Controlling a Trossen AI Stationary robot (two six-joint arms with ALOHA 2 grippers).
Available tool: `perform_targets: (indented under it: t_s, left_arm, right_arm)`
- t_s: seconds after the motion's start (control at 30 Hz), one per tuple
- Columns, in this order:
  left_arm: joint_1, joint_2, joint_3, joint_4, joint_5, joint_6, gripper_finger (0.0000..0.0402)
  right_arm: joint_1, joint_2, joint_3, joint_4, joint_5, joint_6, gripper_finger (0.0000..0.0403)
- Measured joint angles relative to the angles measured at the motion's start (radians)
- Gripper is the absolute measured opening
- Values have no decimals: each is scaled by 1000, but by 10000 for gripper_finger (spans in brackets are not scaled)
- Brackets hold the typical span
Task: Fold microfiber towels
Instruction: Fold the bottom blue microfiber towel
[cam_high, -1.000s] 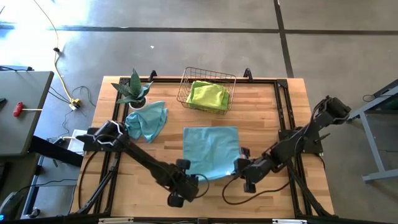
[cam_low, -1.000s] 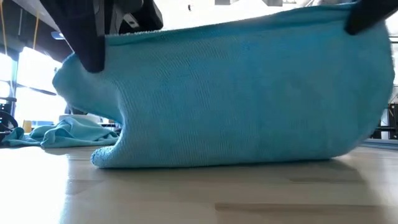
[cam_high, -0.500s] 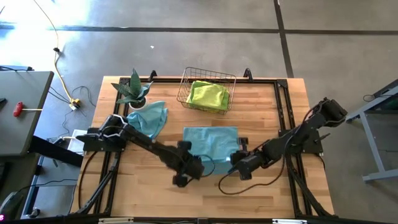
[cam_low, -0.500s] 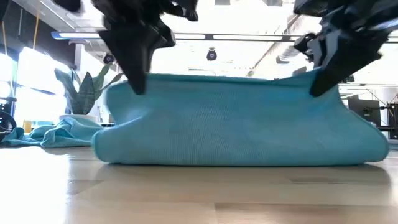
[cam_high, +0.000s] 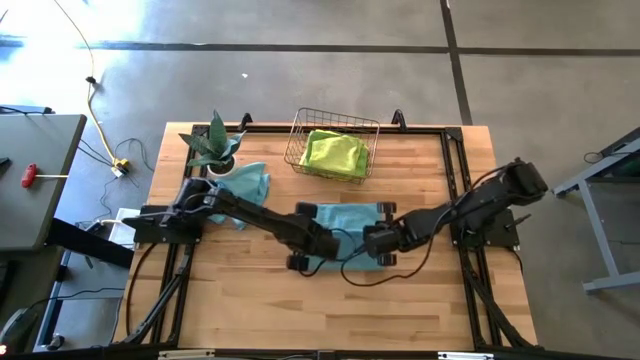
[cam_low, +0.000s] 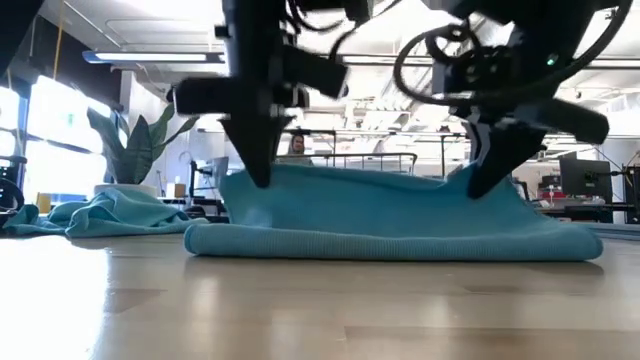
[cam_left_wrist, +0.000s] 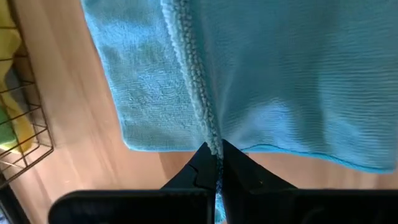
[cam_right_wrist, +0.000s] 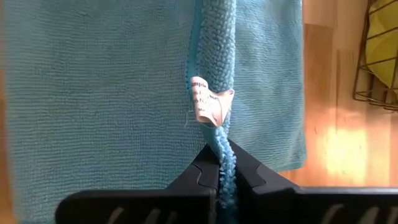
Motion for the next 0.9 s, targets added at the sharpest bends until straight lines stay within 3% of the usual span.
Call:
perform_targets:
  t_s: [0.23,0.7,0.9]
  left_arm:
    - [51,31,0,2,-61,9,0]
    - [103,33,0,24,-60,84,1]
    - [123,40,2,87,-78,117,41]
  right_arm:
    - [-72,14,0,13,3,-14,0]
    - [-116,18,0,22,-5,-16,2]
    - [-116,18,0,-5,-3,-16,60]
